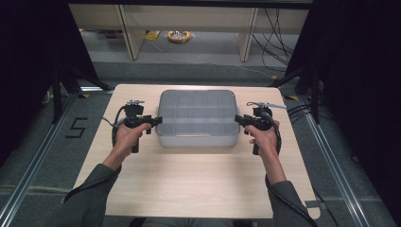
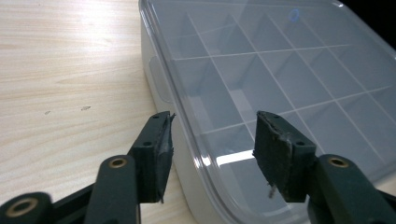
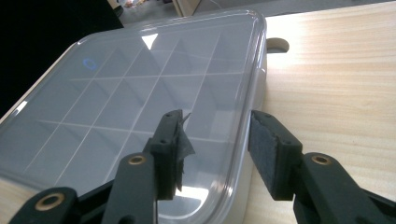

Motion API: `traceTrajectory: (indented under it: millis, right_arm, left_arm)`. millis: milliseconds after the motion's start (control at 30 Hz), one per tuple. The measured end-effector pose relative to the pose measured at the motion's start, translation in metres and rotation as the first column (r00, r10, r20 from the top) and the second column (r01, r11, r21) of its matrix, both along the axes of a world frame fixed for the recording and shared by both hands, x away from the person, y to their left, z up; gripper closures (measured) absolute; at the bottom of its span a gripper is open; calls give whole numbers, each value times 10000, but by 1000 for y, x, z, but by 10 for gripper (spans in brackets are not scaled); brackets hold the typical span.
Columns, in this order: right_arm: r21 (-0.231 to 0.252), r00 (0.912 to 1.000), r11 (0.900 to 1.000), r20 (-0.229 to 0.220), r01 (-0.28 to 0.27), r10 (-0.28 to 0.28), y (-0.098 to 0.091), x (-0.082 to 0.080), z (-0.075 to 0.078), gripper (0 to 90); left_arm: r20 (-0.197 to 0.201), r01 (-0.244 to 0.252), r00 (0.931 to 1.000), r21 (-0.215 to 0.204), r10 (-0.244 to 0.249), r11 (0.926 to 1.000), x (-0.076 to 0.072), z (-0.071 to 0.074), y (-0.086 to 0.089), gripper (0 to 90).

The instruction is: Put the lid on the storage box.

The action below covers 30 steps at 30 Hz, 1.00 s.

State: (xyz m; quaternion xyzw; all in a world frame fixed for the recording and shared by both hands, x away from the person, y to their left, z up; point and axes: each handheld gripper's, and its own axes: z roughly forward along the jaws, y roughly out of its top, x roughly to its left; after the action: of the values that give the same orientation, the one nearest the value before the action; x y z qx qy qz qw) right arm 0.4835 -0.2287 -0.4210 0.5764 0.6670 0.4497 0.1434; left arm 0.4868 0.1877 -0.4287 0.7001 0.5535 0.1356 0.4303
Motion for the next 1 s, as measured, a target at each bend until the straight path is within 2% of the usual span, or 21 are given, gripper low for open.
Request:
traceTrajectory:
  millis: [33,67,100,167,200,233,267,333,400,467,533,567,600,700,767,833,867,900,1000]
  right_arm:
    - [112,9999,9999,-127,109,-107,1,-2,0,561]
    - [-192,9998,9998,194,-38,42,-3,-3,-4,557]
    - [-26,9998,10000,164,-91,92,-3,-4,-3,555]
    - [-33,9997,9999,206,-163,163,-4,-5,-4,550]
    - [470,9999,9989,-117,51,-46,-1,-11,-3,546]
    - [470,9999,9989,-117,51,-46,-1,-11,-3,546]
    - [158,9996,9997,231,-171,167,-5,-9,-5,545]
    - [220,9994,9995,260,-224,218,-5,-12,-6,543]
    - [255,9996,9994,163,-228,224,-4,-16,-5,544]
    - [-135,9983,9990,401,-425,430,-5,-20,-6,553]
    - [-201,9983,9989,376,-432,439,-6,-22,-6,553]
    - [47,9996,9996,72,-276,276,-3,-25,-4,553]
    - [-361,9986,9985,346,-400,412,-7,-24,-5,553]
    - [-467,9979,9978,421,-469,488,-10,-29,-5,553]
    - [-767,9979,9962,473,-407,444,-11,-34,-6,552]
    - [-912,9977,9949,487,-423,469,-11,-35,-7,552]
    - [-650,9993,9976,254,-248,265,-9,-38,-7,552]
    - [-1124,9979,9928,452,-421,474,-13,-37,-12,552]
    - [-991,9991,9948,306,-252,284,-12,-38,-15,552]
  left_arm:
    - [47,29,10000,-72,-29,10000,-3,0,1,434]
    - [140,104,9999,-179,-102,9998,-9,2,3,416]
    - [140,104,9999,-179,-102,9998,-9,2,3,412]
    - [146,189,9997,-286,-185,9994,-15,2,5,406]
    - [172,217,9996,-396,-210,9990,-18,2,6,392]
    - [163,283,9995,-334,-277,9990,-21,2,7,392]
    - [196,270,9995,-507,-260,9983,-24,1,7,385]
    - [202,435,9989,-438,-426,9981,-28,0,10,372]
    - [223,517,9985,-640,-504,9966,-34,-2,10,369]
    - [150,673,9977,-587,-665,9960,-40,-3,12,362]
    - [145,722,9973,-669,-713,9951,-45,-6,12,361]
    - [101,856,9963,-585,-851,9946,-48,-7,13,360]
    - [135,809,9967,-658,-802,9945,-50,-7,12,360]
    - [201,949,9954,-646,-938,9934,-59,-9,12,358]
    - [210,1013,9948,-694,-1001,9924,-64,-12,13,349]
    - [137,1230,9924,-598,-1224,9906,-69,-14,15,346]
    - [182,1114,9937,-731,-1104,9911,-72,-15,13,346]
    - [118,1250,9922,-705,-1244,9897,-76,-18,14,345]
    - [60,1311,9914,-772,-1311,9884,-82,-22,14,342]
